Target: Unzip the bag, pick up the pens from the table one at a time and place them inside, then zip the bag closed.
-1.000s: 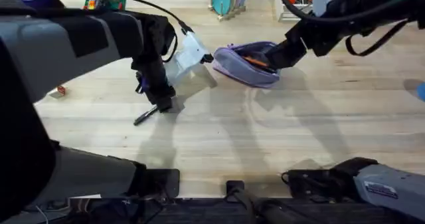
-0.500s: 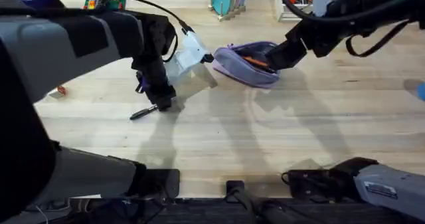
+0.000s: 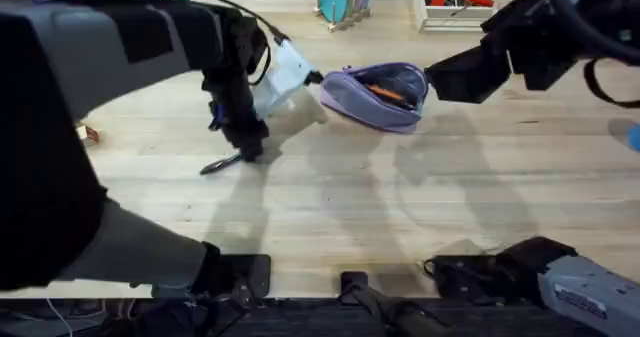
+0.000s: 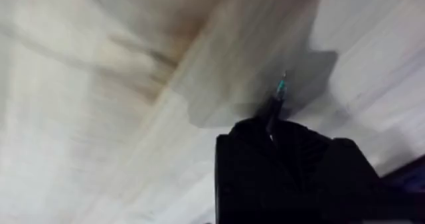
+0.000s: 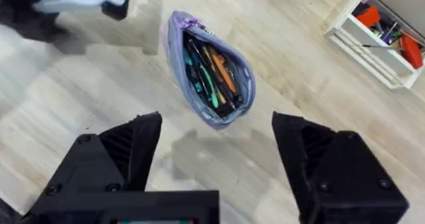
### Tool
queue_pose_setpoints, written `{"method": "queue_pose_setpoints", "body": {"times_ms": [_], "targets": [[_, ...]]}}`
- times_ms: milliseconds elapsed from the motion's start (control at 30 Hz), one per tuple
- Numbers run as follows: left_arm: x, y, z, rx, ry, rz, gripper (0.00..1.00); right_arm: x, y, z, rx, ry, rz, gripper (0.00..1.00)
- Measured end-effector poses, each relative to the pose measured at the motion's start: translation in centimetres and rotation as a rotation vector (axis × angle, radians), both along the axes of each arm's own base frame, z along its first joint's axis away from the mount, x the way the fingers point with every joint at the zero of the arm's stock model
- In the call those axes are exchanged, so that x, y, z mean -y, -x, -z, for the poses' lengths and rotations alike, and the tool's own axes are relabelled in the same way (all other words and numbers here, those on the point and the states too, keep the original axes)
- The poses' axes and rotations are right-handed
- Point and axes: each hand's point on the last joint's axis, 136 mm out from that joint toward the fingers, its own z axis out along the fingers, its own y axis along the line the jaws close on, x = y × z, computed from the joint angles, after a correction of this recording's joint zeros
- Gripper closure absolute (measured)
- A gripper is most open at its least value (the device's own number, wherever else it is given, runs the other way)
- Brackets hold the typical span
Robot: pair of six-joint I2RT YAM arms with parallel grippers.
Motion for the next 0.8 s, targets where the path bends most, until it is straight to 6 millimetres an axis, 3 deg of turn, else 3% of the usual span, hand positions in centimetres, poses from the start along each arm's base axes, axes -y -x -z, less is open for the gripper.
{"method": "queue_pose_setpoints", "body": {"times_ms": [233,567,800], "targets": [[2.5,-4.4,-3.6,0.102,0.111,-0.01,0.959,0.2,0.5,0.3,-0.022,0.007,0.001,0.005],[4.7,-7.7,-8.8,0.215,0.17,0.024,0.959,0.4,1.3,-0.4,0.001,-0.002,0.0,0.005],[10.5,-9.5,-12.0,0.348,0.239,0.168,0.959,0.7,3.2,-2.2,0.056,-0.04,-0.017,0.005]]}}
